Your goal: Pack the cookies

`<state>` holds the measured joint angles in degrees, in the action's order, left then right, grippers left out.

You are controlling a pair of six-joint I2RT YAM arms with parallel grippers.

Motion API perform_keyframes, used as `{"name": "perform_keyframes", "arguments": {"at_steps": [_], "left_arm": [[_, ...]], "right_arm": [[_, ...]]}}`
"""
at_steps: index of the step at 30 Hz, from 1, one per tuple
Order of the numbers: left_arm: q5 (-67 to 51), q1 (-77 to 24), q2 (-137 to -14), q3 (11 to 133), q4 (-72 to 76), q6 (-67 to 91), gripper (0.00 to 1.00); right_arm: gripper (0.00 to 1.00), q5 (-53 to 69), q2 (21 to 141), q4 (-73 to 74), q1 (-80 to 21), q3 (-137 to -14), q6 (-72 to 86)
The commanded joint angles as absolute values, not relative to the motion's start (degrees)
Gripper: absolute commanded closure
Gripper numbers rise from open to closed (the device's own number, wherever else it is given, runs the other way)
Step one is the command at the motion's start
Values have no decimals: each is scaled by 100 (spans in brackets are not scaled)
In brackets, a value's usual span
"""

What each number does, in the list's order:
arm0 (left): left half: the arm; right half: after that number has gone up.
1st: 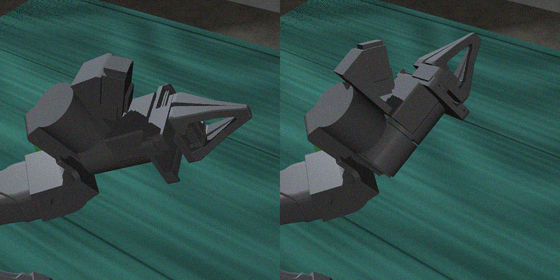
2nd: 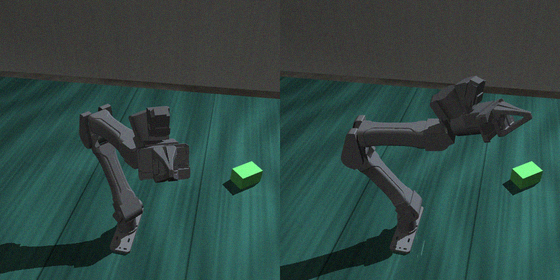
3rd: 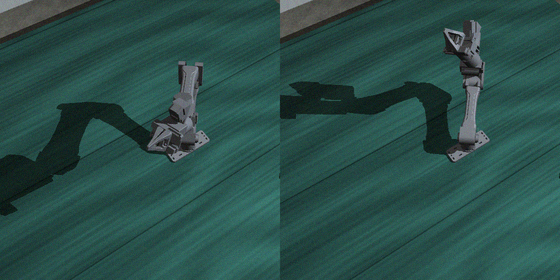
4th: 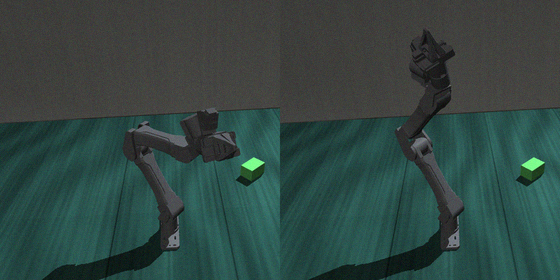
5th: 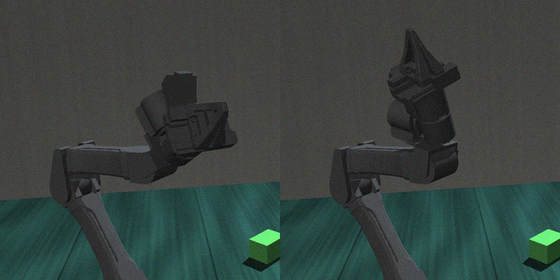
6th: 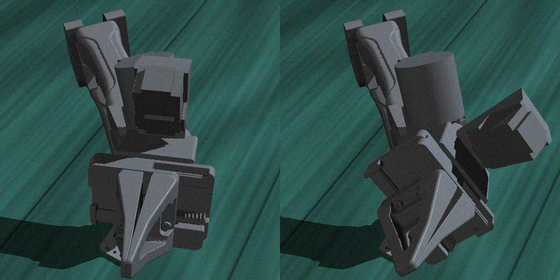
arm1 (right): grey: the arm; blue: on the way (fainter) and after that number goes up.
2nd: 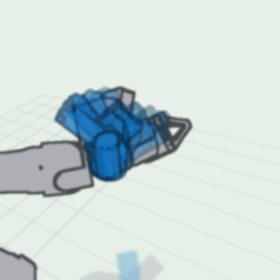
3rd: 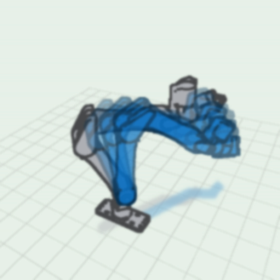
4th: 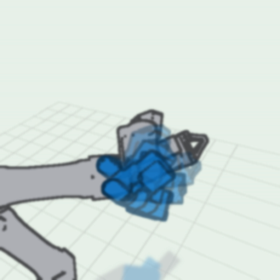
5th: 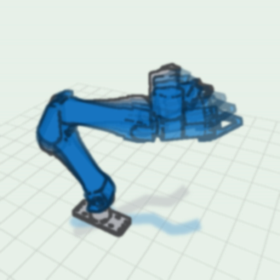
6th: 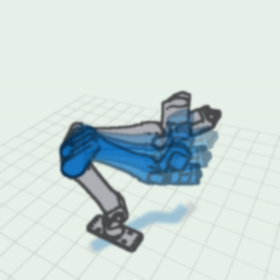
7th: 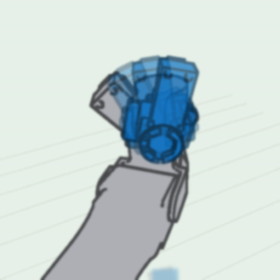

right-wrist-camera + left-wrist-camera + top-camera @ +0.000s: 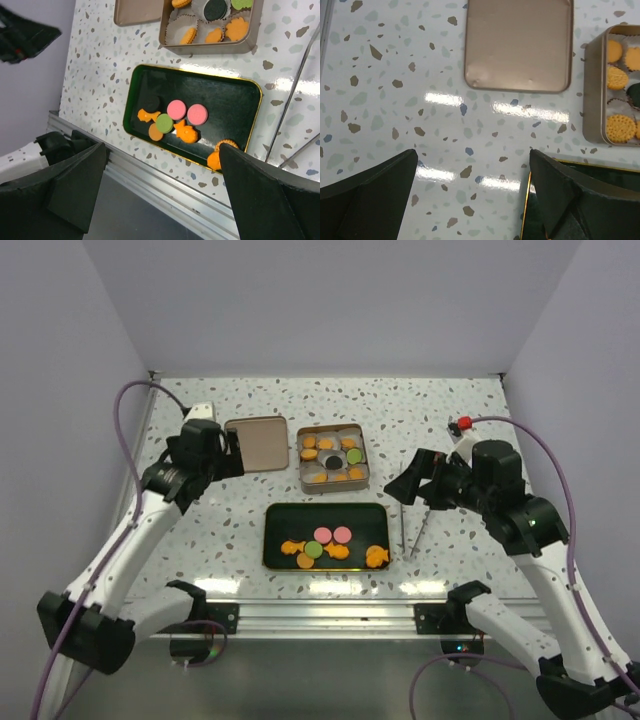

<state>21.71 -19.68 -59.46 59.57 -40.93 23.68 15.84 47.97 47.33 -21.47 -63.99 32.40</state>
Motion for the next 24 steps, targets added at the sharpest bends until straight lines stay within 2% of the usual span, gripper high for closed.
{"name": "perform_keyframes", "arguments": {"at_steps": [1, 5, 10, 16, 22, 24], "left_arm": [[2514, -1916, -6888, 6319, -3358, 2215, 0], [2295, -1461, -8039, 6679, -2779, 2005, 1], [1749, -512, -8937, 7004, -2383, 1802, 10], [1398, -413, -10035, 7303, -2075, 1406, 21], [1309, -413, -10914, 7804, -2065, 1538, 22], [1353, -413, -11161, 7997, -2205, 1573, 26]], "right_arm": [[1, 1635, 4676, 5088, -2171, -6486, 3314], [1, 1565, 4632, 5352, -2180, -6801, 3182], [1, 1275, 4755, 5957, -2180, -7320, 2936], [1, 836, 4606, 6451, -2188, -7594, 3005], [1, 940, 4745, 6267, -2180, -7348, 3041], [1, 958, 4877, 6232, -2180, -7382, 2936]]}}
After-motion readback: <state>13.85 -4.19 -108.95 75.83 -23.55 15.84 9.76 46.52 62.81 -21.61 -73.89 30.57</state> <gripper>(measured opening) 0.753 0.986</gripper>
